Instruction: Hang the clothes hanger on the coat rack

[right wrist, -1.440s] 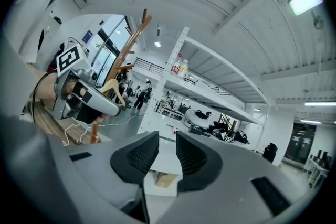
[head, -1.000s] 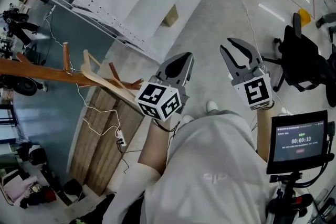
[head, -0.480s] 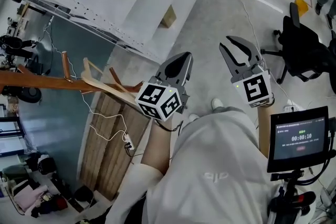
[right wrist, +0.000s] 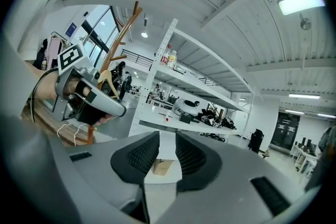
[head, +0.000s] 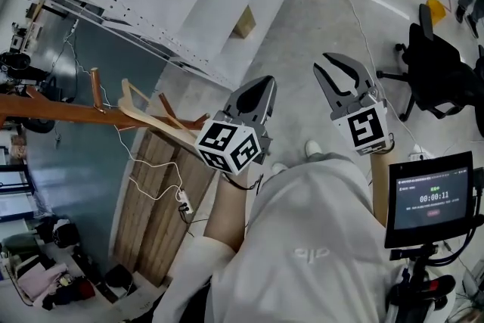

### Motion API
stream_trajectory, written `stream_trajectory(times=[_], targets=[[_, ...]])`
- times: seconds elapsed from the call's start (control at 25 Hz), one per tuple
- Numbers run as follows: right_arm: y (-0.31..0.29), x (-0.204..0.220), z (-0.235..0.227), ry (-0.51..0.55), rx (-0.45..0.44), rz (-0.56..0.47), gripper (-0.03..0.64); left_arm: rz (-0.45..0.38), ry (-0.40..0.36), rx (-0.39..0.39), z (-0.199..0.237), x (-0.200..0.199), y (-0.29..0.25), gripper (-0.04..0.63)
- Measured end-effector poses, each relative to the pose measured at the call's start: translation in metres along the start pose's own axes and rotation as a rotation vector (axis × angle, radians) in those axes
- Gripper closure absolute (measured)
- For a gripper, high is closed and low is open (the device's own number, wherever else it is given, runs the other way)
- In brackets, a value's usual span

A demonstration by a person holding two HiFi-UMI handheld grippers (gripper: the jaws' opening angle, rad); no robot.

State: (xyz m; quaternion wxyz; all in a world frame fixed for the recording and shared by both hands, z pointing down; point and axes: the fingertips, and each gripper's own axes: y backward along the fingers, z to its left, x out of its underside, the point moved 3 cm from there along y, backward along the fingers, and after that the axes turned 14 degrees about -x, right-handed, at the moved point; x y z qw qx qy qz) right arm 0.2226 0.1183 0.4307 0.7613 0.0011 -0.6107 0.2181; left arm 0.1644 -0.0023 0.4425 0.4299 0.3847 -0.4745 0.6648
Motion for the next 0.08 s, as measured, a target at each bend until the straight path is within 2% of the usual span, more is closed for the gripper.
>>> stream_trajectory(times=[0.08], targets=[[0.0003, 0.0, 0.0015, -0.003, -0.002, -0.001, 0.509, 0.0, 0.003, -0.002, 0.0002, 0.0009, 0.0018, 0.594]])
